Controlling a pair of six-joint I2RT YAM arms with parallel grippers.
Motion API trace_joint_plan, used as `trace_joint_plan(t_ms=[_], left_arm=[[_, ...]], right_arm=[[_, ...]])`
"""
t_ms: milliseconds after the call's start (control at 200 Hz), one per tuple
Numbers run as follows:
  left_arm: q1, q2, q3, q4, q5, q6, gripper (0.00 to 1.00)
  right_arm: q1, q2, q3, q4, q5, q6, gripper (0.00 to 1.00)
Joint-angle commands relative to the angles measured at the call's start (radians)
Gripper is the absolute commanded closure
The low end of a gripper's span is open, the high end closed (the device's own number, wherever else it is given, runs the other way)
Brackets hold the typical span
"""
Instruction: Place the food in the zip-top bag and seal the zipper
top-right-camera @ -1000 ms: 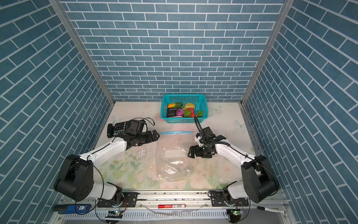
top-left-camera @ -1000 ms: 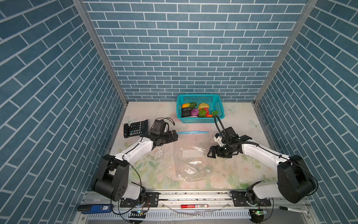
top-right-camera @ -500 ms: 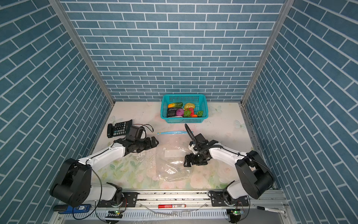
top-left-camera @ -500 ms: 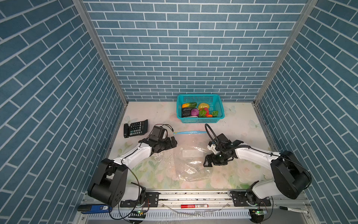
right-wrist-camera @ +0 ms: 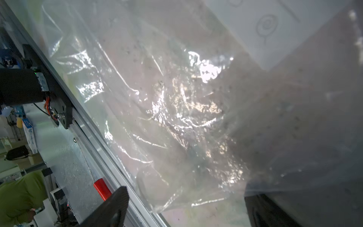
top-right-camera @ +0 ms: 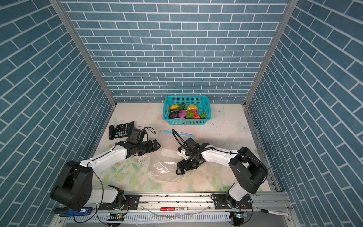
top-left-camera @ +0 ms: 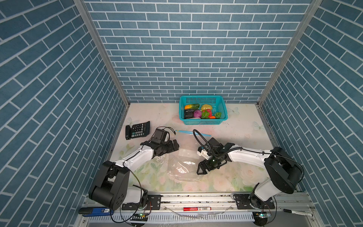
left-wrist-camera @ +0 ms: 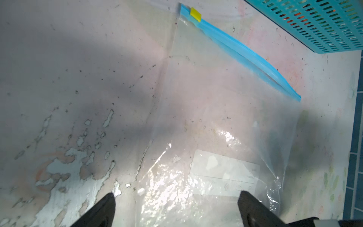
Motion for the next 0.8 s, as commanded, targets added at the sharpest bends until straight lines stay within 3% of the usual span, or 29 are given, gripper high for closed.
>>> trace_joint_plan(t_ms=[0, 330, 535, 790], left_arm=[[-0.001, 0.01, 0.051, -0.04, -0.026, 0.03, 0.01], [0.0, -0.027, 0.156, -0.203, 0.008, 0.079, 0.01], [0.0, -0.096, 0.161, -0.284, 0.011, 0.072, 0.01], [-0.001, -0.153, 0.16, -0.379, 0.006, 0.061, 0.01]], right_arm=[[0.039, 0.058, 0.014, 0.02, 0.016, -0.133, 0.06], [0.063, 0.133, 0.061, 0.277, -0.013, -0.28, 0.05], [0.064, 0.244, 0.146, 0.362, 0.0, -0.283, 0.06], [0.064, 0.251, 0.184, 0.454, -0.017, -0.228, 0.07]])
